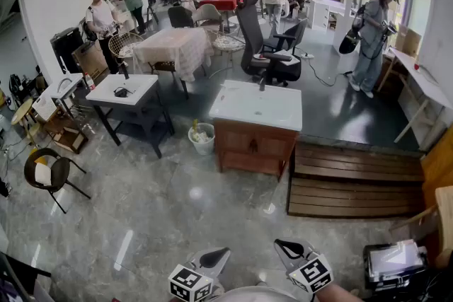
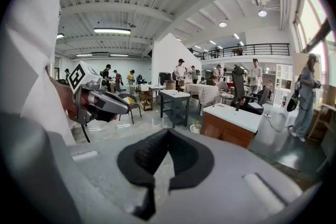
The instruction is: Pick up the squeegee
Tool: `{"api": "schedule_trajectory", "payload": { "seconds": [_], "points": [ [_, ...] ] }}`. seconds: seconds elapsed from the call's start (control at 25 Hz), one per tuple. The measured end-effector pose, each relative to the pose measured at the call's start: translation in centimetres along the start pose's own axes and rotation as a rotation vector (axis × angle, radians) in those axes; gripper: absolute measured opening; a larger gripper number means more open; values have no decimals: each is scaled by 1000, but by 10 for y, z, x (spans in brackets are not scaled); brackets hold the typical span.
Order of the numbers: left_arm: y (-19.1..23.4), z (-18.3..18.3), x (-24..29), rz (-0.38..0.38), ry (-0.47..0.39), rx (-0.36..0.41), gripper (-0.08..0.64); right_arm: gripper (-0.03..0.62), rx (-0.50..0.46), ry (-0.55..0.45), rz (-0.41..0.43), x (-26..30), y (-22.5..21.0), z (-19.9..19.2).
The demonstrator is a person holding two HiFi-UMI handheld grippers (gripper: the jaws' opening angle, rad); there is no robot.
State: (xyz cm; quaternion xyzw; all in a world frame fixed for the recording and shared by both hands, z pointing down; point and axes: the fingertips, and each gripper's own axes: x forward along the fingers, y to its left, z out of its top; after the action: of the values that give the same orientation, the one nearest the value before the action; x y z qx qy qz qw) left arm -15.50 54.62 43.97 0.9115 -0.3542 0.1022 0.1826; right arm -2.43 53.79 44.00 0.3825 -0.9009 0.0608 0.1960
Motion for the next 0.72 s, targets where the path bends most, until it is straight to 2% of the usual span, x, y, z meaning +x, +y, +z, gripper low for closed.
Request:
{"api": "schedule_trajectory", "payload": {
  "seconds": [0.2, 0.44, 0.56, 0.72],
  "points": [
    [-30, -2, 26, 18, 7, 9, 8, 2, -1, -3, 4, -30, -28, -14],
    [-47, -3, 52, 81, -19, 7, 8, 2, 12, 1, 30, -51, -55, -45],
    [-44, -8, 64, 112, -20, -18, 8, 2, 11, 28, 29, -49, -71, -61],
    [-20, -8, 85, 136, 16, -20, 8, 5, 21, 27, -7, -32, -101, -61]
  ]
}}
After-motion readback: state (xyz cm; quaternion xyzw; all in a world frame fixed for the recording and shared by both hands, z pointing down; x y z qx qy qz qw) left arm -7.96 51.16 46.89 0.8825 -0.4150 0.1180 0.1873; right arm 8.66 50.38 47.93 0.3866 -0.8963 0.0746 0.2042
